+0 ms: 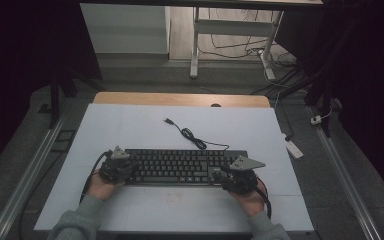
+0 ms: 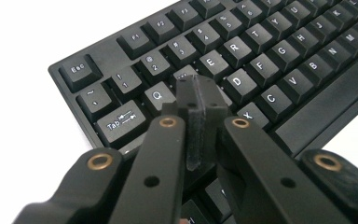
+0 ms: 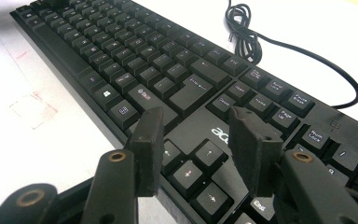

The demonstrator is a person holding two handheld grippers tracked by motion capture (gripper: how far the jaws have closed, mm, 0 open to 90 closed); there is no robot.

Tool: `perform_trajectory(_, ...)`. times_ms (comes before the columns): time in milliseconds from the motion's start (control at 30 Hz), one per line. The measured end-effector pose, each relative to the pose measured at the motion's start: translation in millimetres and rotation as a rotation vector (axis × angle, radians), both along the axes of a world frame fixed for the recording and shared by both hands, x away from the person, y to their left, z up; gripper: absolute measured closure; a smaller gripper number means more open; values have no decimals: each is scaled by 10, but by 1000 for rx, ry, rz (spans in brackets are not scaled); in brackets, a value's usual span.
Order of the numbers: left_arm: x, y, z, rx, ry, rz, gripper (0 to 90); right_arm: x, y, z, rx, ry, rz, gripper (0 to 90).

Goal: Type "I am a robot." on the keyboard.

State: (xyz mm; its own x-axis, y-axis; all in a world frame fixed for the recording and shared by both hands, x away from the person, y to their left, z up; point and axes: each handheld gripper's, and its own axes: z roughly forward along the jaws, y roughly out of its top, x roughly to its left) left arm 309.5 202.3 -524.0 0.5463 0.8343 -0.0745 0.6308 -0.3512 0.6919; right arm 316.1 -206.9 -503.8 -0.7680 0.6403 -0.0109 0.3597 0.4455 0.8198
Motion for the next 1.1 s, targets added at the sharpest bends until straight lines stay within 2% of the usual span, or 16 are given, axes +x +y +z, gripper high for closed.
perform_trajectory(67,-12,13,25,-15,-12,1,885,0,0,0,-1,0,0,556)
perform_trajectory(133,-24,27,46,-36,-20,-2,844,4,-4,-1,4,0,4,556)
perform_trajectory(367,-58,103,115,-91,-50,30,531,3,-6,1,4,-1,2,556)
perform_trajectory(567,-60,158,142,-134,-37,30,389,3,-15,6,8,-4,3,555)
perform_trajectory(767,-72,144,177,-132,-43,21,332,2,-16,7,7,-4,1,554)
perform_trajectory(1100,-79,147,196,-135,-48,13,316,2,-15,5,5,-3,1,553)
